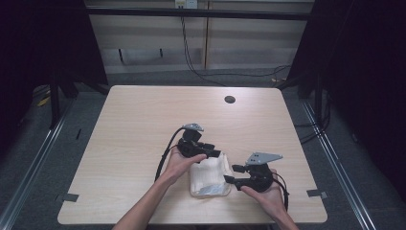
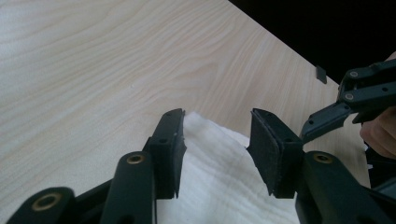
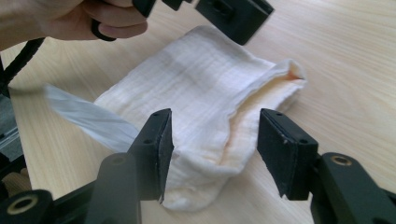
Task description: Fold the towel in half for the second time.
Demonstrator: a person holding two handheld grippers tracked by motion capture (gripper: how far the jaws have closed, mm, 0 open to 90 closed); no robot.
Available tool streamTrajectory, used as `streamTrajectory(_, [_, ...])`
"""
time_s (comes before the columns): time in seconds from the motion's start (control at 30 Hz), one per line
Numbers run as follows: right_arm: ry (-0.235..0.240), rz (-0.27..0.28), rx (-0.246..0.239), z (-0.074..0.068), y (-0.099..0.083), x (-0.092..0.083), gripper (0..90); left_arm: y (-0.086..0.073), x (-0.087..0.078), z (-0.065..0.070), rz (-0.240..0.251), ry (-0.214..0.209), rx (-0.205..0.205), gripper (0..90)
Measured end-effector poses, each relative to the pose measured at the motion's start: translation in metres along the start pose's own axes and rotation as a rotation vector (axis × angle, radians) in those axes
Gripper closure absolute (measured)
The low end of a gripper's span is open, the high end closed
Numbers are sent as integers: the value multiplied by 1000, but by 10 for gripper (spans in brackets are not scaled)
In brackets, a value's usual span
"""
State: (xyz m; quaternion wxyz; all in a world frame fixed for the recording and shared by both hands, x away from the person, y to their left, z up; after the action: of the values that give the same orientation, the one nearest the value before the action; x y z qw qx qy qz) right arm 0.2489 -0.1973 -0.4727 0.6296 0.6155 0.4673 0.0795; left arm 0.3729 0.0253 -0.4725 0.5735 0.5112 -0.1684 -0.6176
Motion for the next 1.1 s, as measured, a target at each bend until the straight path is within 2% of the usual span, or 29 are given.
streamTrajectory(0.07, [-10, 7, 5, 3, -1, -4, 454, 1, -2, 2, 5, 5, 6, 523])
streamTrajectory(0.27, [-38, 37, 17, 14, 3, -10, 450, 0, -17, 11, -29, 42, 90, 474])
streamTrajectory(0.37, [-55, 46, 23, 18, 6, -11, 459, 0, -27, 14, -39, 59, 106, 496])
streamTrajectory(0.43, [-63, 56, 22, 19, 8, -13, 460, -1, -36, 14, -36, -1, 94, 619])
streamTrajectory(0.5, [-71, 62, 17, 22, 10, -16, 450, -3, -47, 17, -34, 50, 120, 628])
streamTrajectory(0.6, [-89, 63, 8, 26, 12, -21, 445, -7, -63, 18, -37, 47, 125, 554])
streamTrajectory(0.77, [-112, 83, 26, 35, 11, -32, 443, -15, -90, 19, -21, 116, 132, 497])
streamTrajectory(0.9, [-132, 95, 37, 39, 9, -42, 440, -24, -108, 17, -5, 135, 127, 446])
streamTrajectory(0.97, [-138, 96, 45, 41, 8, -46, 440, -28, -115, 15, -4, 160, 123, 446])
streamTrajectory(1.0, [-145, 94, 46, 42, 7, -48, 440, -30, -119, 15, 8, 183, 128, 450])
streamTrajectory(1.03, [-151, 92, 44, 43, 6, -50, 438, -34, -125, 15, 38, 228, 137, 468])
streamTrajectory(1.07, [-157, 97, 49, 44, 4, -52, 438, -38, -130, 14, 62, 240, 127, 474])
streamTrajectory(1.1, [-159, 105, 54, 45, 3, -55, 436, -42, -135, 11, 65, 231, 109, 469])
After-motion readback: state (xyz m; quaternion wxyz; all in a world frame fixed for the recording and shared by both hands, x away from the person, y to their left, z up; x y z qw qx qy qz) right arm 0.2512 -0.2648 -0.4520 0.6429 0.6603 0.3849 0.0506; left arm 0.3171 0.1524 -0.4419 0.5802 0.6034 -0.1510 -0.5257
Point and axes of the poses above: each handheld gripper's, and its own axes: x roughly forward along the jaws, y roughly out of its top, z roughly to its right, the point moved 1 cm from there along x, roughly forward along the jaws, and after that the axes turned 7 degrees about z, right-handed, at the moved point
